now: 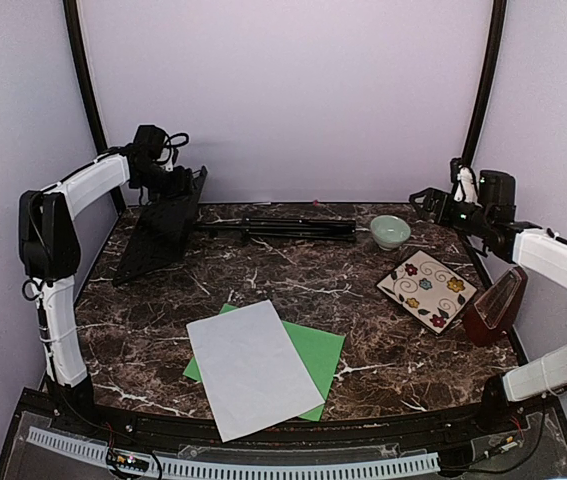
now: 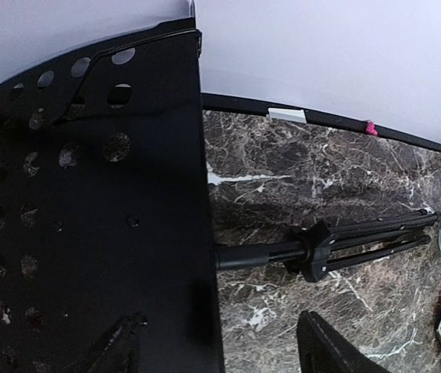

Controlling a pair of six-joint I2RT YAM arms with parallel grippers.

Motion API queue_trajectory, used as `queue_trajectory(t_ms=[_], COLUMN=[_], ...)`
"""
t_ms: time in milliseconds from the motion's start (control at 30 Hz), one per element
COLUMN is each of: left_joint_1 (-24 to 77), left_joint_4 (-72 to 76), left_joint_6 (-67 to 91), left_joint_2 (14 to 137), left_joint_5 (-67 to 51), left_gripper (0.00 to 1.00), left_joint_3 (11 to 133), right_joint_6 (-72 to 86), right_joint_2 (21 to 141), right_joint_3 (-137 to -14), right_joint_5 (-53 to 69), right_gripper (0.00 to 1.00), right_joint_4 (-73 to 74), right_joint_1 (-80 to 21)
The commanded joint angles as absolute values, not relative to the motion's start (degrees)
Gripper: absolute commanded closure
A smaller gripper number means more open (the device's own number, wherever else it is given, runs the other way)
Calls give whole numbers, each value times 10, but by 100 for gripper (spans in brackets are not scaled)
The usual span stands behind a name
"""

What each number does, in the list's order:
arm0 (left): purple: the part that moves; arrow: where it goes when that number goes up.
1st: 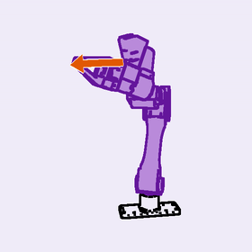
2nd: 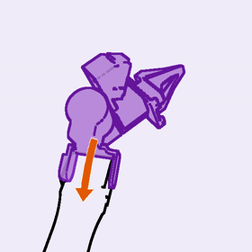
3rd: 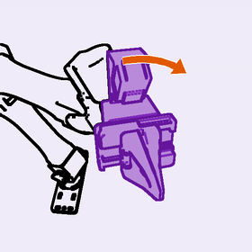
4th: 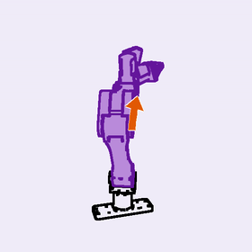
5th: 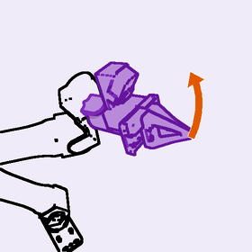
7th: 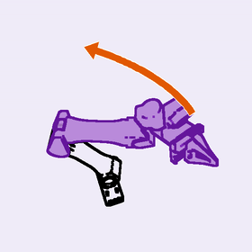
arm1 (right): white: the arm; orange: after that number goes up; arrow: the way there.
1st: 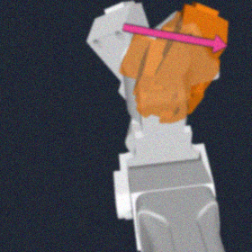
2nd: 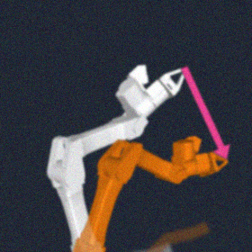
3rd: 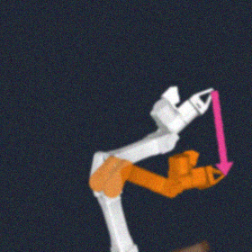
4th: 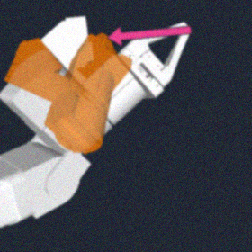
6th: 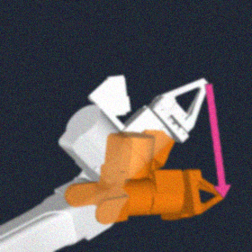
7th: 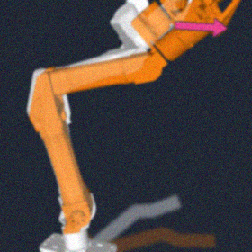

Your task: Set up the instrument practice props

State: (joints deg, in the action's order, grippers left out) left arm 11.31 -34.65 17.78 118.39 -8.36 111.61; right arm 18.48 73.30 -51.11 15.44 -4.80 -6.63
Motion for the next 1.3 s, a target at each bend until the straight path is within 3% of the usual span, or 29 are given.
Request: queue_trajectory(t_ms=[0,533,800,933,1267], left_joint_1=[112,117,127,128,129], left_joint_4=[-346,-331,-376,-391,-430], left_joint_6=[178,184,171,155,44], left_joint_2=[1191,1254,1283,1284,1246], left_joint_5=[-98,-86,-17,10,139], left_gripper=[32,74,95,100,100], left_joint_3=[1115,1132,1180,1197,1280], right_joint_6=[209,236,267,284,311], right_joint_2=[723,747,768,777,754], right_joint_3=[-500,-483,-486,-487,-461], right_joint_5=[138,135,157,174,172], right_gripper=[0,0,0,0,0], right_joint_4=[-92,-144,-163,-172,-218], right_joint_1=[-61,-51,-50,-50,-52])
